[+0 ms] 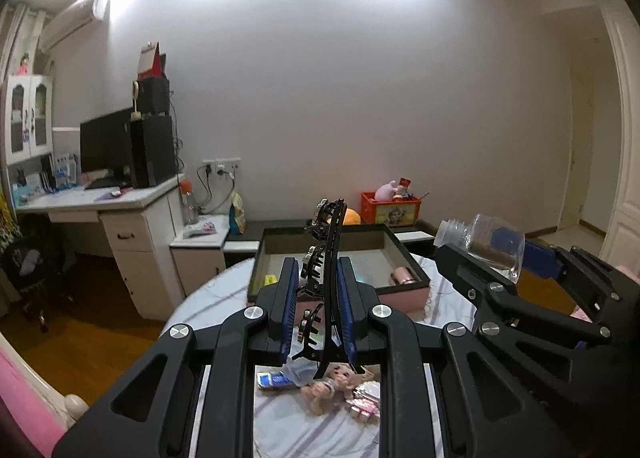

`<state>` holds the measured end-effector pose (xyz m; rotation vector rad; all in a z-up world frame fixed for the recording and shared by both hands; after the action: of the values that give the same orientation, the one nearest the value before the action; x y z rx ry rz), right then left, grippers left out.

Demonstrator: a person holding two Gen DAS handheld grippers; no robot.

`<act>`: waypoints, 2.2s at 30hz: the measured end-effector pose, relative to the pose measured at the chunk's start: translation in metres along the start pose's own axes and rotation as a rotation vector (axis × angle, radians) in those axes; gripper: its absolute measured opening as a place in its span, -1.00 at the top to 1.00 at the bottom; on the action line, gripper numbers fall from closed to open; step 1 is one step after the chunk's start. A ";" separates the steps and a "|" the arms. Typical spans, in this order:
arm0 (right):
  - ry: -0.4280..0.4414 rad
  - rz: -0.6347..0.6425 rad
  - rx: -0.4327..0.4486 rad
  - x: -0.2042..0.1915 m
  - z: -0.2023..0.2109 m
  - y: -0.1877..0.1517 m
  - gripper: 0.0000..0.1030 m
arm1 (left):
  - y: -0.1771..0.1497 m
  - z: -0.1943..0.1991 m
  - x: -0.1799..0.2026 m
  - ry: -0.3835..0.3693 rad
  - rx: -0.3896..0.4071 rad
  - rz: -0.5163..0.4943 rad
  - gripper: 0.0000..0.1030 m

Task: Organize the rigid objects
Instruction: 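Lift the comb and glass jar and carry them toward the pink box, then open the left tool over the box while the right tool releases the jar inside, then withdraw both tools from the box back toward the remaining items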

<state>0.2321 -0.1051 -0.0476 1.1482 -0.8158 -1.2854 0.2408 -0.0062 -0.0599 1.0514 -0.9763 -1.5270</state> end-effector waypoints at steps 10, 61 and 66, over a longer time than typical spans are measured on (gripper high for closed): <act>-0.003 0.003 -0.002 0.003 -0.022 0.008 -0.08 | 0.010 -0.022 0.000 0.017 -0.002 -0.037 0.63; -0.053 0.018 -0.268 0.043 -0.167 0.012 -0.61 | 0.015 -0.163 -0.050 0.080 -0.214 -0.036 -0.99; -0.009 0.020 -0.207 0.030 -0.109 0.011 -0.61 | 0.013 -0.094 -0.042 0.084 -0.126 -0.055 -0.99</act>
<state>0.3426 -0.1153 -0.0715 0.9679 -0.6819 -1.3258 0.3394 0.0257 -0.0692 1.0513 -0.7894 -1.5550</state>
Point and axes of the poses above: each gripper's, at about its wrist camera, not at the fingertips, and z roughly against the way its jaws point, x to its right, y to its top, the point moved 3 cm from there along -z, roughly the way its jaws point, and after that the axes turned 7 degrees about -z, right-handed, at the moved point
